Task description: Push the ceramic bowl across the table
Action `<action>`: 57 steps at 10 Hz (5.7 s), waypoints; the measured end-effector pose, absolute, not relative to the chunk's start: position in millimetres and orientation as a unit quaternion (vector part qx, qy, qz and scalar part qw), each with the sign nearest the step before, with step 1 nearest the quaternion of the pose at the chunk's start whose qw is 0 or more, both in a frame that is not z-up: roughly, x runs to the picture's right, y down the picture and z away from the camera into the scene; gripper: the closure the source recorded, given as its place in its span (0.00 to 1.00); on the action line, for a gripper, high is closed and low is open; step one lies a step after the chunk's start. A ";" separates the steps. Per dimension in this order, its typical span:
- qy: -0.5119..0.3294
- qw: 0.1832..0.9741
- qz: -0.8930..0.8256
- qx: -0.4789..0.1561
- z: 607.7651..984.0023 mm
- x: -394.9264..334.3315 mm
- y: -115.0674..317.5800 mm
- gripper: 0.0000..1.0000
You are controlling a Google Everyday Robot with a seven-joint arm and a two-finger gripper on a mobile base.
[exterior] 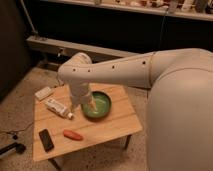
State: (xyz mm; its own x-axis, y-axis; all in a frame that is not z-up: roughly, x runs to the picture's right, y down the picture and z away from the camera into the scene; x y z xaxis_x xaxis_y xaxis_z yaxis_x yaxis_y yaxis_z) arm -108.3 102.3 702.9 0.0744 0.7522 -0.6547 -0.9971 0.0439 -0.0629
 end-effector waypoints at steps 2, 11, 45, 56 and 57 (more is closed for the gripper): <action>0.233 0.684 0.639 -0.263 702.9 -108.3 102.4 0.35; 0.233 0.684 0.639 -0.263 702.9 -108.3 102.4 0.35; 0.304 0.700 0.576 -0.292 762.1 -123.4 161.2 0.35; 0.346 0.690 0.554 -0.312 815.8 -105.6 213.1 0.35; 0.349 0.688 0.554 -0.313 819.3 -105.4 216.0 0.35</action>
State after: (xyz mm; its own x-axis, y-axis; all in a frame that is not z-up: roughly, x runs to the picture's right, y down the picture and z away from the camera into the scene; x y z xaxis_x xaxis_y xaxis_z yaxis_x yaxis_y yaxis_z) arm -105.4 216.0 819.3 0.1428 0.5442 -0.8267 -0.9807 0.1907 -0.0439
